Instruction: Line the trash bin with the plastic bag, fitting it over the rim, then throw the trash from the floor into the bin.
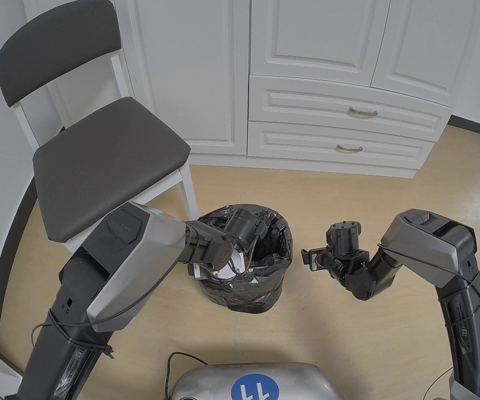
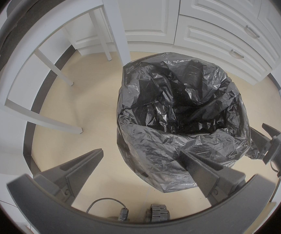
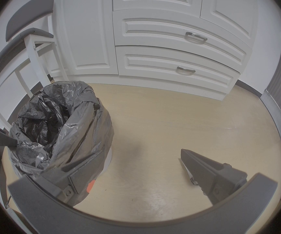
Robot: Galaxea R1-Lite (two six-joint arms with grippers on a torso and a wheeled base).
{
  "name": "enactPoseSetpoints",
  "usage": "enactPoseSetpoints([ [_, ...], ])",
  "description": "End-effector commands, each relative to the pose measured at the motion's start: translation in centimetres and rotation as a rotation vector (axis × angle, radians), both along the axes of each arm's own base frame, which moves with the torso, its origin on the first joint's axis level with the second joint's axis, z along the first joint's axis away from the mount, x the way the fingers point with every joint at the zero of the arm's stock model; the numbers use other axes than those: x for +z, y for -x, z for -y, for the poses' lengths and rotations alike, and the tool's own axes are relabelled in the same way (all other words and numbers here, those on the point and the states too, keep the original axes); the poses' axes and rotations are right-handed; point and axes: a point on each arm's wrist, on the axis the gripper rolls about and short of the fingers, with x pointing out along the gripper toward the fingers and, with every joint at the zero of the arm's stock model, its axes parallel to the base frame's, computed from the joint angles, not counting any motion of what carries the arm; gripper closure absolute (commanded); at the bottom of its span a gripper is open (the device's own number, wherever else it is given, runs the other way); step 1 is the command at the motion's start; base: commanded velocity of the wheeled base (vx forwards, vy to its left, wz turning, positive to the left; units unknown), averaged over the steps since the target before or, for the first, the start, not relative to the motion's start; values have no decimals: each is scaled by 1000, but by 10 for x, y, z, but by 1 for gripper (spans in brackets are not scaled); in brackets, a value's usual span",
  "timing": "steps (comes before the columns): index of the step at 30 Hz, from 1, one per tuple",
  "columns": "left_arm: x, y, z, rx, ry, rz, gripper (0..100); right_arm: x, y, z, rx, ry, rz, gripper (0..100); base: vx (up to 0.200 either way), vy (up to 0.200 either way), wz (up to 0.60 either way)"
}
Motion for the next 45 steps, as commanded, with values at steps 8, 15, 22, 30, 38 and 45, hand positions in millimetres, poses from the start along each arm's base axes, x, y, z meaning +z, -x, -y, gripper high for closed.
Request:
enactPoseSetpoints([
  [8,8,37,-2,-113,-62,-108,0,1,2,1,2,5,-3,0,0,0,0],
  [15,11,59,-9,-256,-57,-177,0,2,2,1,2,4,-2,0,0,0,0],
  [22,13,48,-11,-222,-39,-114,0,2,2,1,2,3,-1,0,0,0,0],
  [30,1,26,-9,-135,-78,5,0,1,-4,-1,-2,-6,20,0,0,0,0],
  [38,-10,9,0,-90,-25,61,0,-1,-10,-2,-21,-4,36,0,0,0,0],
  [45,-25,6,-4,-66,-81,45,0,-4,-9,-2,-19,-1,27,0,0,0,0],
])
